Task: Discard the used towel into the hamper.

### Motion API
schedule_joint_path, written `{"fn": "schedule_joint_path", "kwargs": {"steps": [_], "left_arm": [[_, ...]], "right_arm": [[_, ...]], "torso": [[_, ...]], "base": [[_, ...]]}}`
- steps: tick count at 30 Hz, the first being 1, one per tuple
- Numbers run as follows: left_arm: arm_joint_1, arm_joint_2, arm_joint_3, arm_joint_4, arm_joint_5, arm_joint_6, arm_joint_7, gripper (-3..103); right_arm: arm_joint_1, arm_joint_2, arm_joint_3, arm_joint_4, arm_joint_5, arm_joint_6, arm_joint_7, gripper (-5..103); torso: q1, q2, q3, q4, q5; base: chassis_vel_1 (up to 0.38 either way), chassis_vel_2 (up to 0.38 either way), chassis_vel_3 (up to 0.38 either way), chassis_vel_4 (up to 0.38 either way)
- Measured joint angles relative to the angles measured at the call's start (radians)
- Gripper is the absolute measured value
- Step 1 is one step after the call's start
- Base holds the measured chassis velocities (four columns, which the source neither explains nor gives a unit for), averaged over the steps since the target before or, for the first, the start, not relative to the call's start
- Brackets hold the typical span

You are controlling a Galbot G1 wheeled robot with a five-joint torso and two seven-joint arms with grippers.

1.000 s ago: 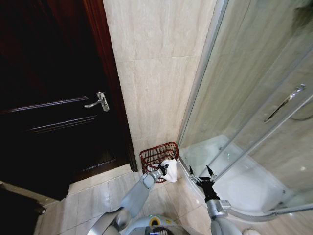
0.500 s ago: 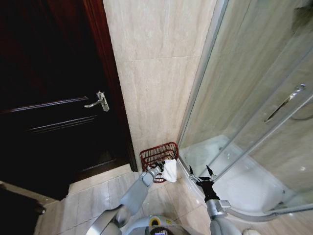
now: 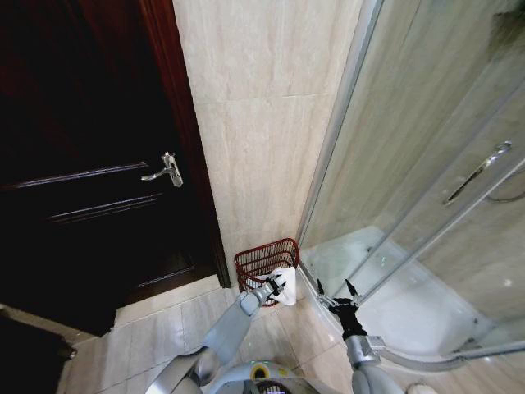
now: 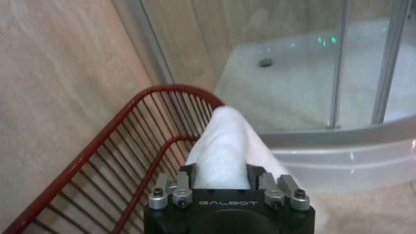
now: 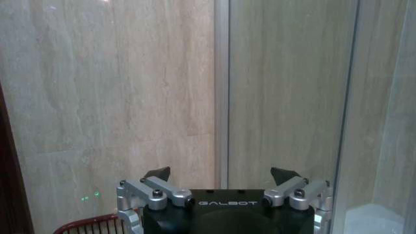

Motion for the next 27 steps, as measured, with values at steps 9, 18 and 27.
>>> {"fn": "schedule_joint_path", "kwargs": {"steps": [9, 18, 27], "left_arm": [[-0.011, 0.000, -0.017, 0.041, 0.077, -0.016, -0.046, 86], [-0.006, 0.000, -0.021, 0.019, 0.074, -0.021, -0.046, 64], [0.005, 0.000, -0.021, -0.008, 0.070, -0.031, -0.042, 41]], "right_arm": [[0.009, 0.000, 0.000, -0.012, 0.004, 0.000, 0.000, 100], [0.015, 0.000, -0.003, -0.021, 0.002, 0.001, 0.000, 100], [0.006, 0.000, -0.001, -0.021, 0.005, 0.010, 0.003, 100]], "torso": [[0.000, 0.000, 0.000, 0.0000, -0.0001], [0.000, 0.000, 0.000, -0.0001, -0.0001], [0.000, 0.000, 0.000, -0.0001, 0.0000]], "base": [[0.000, 0.000, 0.000, 0.000], [0.000, 0.000, 0.000, 0.000], [0.000, 0.000, 0.000, 0.000]]}}
